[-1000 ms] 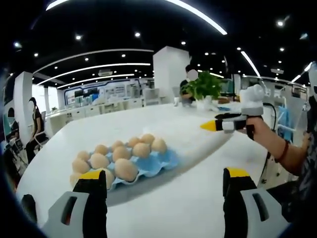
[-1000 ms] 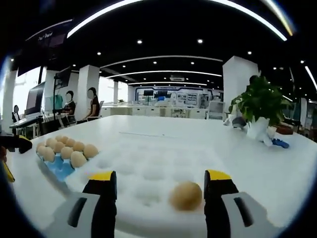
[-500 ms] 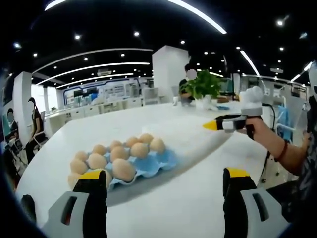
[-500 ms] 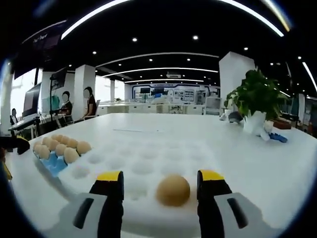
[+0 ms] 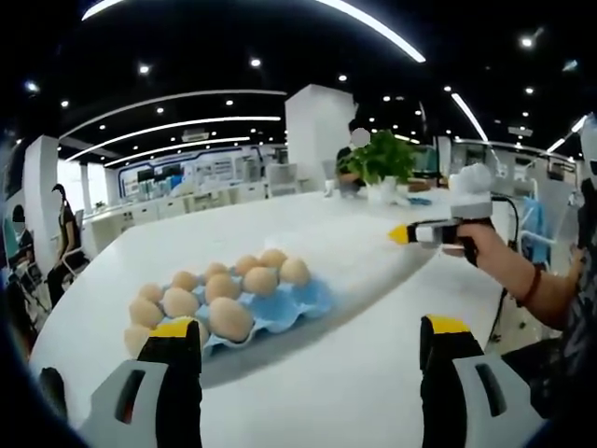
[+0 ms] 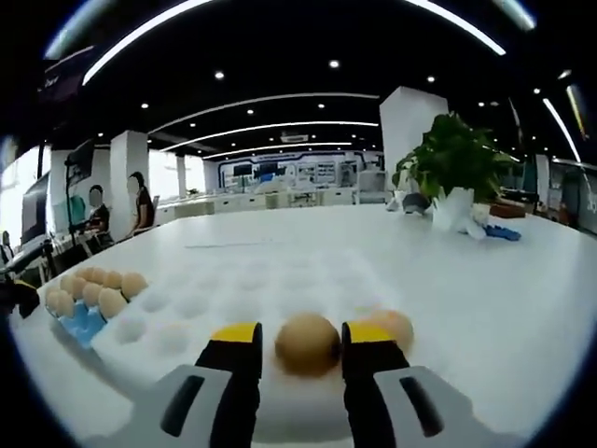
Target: Place the egg into an empty slot of the egg tray after lifting it from the table, then release the egg inside the slot.
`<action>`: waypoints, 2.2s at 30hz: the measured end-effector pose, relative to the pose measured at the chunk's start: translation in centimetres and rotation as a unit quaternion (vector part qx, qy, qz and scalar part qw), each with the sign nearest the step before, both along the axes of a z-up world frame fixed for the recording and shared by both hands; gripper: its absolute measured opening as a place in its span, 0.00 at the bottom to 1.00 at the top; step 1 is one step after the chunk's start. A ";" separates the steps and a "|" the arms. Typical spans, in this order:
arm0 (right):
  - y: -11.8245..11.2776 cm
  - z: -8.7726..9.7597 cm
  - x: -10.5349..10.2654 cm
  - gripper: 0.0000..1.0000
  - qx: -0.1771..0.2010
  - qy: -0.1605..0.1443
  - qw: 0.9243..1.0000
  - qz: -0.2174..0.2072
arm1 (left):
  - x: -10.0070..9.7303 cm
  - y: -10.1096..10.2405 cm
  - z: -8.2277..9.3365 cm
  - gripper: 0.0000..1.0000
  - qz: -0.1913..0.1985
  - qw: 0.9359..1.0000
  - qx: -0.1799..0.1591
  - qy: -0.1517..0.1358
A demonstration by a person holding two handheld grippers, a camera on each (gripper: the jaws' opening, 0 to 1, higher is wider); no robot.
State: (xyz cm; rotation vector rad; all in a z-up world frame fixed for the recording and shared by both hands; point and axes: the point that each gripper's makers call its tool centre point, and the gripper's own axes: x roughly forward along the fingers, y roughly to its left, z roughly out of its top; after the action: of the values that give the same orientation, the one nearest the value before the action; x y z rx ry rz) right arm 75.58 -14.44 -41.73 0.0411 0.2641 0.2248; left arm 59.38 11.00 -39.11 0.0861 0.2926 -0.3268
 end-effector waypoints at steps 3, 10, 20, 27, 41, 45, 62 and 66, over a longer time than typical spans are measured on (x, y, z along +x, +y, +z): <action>-0.2 0.1 0.1 0.31 -0.012 -0.009 1.000 -0.009 | 0.0 0.2 0.0 0.99 0.002 1.000 0.000 0.000; -0.3 0.0 0.2 0.30 -0.036 -0.005 0.999 -0.005 | 0.0 0.6 0.0 0.99 0.006 1.000 0.000 -0.001; -0.4 -0.1 0.3 0.29 -0.033 0.004 0.999 -0.008 | 0.1 0.8 -0.3 0.99 0.005 1.000 -0.003 0.002; -0.4 0.1 0.2 0.29 -0.018 0.004 1.000 -0.005 | 0.0 1.3 0.1 0.99 0.011 1.000 -0.004 -0.003; -0.5 2.6 -0.1 0.29 -0.010 -0.035 0.999 0.003 | -0.2 1.1 0.3 0.99 0.008 1.000 -0.004 -0.006; 0.2 2.7 -0.3 0.29 -0.008 -0.037 0.999 0.014 | -0.3 1.1 0.3 0.99 0.008 1.000 -0.003 -0.006; 3.6 3.3 -1.3 0.29 -0.006 -0.042 0.997 0.059 | -0.7 1.5 0.2 0.98 0.013 1.000 -0.001 -0.004; 4.8 3.3 -1.6 0.29 -0.006 -0.044 0.996 0.074 | -0.9 1.7 0.2 0.98 0.015 1.000 -0.003 -0.005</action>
State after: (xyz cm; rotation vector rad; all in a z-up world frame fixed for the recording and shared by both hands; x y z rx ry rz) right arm 73.97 -9.65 -38.41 0.0003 0.1810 0.3715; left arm 58.52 12.73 -38.93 0.0781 0.2825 -0.2979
